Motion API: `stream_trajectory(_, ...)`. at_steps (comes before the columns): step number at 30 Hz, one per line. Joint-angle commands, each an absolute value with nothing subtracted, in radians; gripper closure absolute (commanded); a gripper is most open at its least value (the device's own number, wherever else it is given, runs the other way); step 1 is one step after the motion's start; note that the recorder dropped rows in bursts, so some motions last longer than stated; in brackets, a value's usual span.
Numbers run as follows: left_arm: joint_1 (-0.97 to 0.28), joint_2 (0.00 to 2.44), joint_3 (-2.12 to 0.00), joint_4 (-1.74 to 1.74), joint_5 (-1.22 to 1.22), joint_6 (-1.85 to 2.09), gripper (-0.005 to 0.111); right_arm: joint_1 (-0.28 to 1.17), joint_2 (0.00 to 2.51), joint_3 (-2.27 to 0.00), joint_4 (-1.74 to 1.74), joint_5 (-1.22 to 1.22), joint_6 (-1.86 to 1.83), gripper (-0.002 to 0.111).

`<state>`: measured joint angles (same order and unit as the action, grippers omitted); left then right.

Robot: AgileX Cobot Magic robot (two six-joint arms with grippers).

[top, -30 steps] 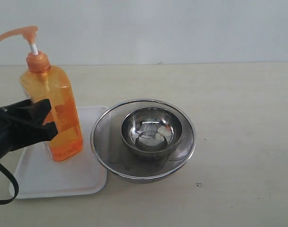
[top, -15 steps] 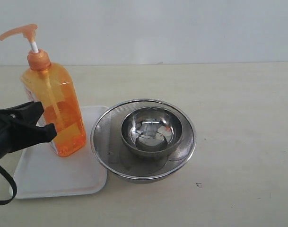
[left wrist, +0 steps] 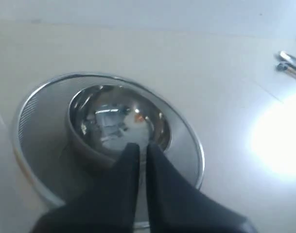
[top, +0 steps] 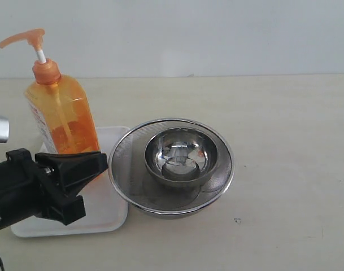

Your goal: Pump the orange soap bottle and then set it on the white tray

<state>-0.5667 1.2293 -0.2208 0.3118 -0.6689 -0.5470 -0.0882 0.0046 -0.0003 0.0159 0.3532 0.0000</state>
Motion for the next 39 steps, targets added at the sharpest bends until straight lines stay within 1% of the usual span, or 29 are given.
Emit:
stream_trajectory(1, -0.569, 1.225, -0.254, 0.270, -0.778, -0.530, 0.102, -0.091, 0.000, 0.000, 0.015, 0.343, -0.007, 0.108)
stream_trajectory(4, -0.569, 1.254, -0.315, 0.180, -0.784, -0.495, 0.102, -0.091, 0.000, 0.000, 0.015, 0.343, -0.007, 0.108)
stream_trajectory(11, -0.569, 1.409, -0.492, 0.152, -0.803, -0.500, 0.102, -0.091, 0.000, 0.000, 0.015, 0.348, -0.007, 0.108)
stream_trajectory(15, -0.569, 1.509, -0.541, 0.075, -0.814, -0.493, 0.102, -0.091, 0.000, 0.000, 0.015, 0.348, -0.007, 0.108)
stream_trajectory(20, -0.569, 1.581, -0.544, 0.022, -0.839, -0.470, 0.102, -0.091, 0.000, 0.000, 0.015, 0.348, -0.007, 0.108)
stream_trajectory(31, -0.569, 1.585, -0.474, 0.018, -0.830, -0.455, 0.102, -0.091, 0.000, 0.000, 0.015, 0.348, -0.007, 0.108)
stream_trajectory(34, -0.569, 1.549, -0.433, 0.018, -0.830, -0.455, 0.102, -0.091, 0.000, 0.000, 0.015, 0.348, -0.007, 0.108)
stream_trajectory(39, -0.569, 1.422, -0.352, -0.008, -0.830, -0.409, 0.102, -0.091, 0.000, 0.000, 0.015, 0.348, -0.007, 0.108)
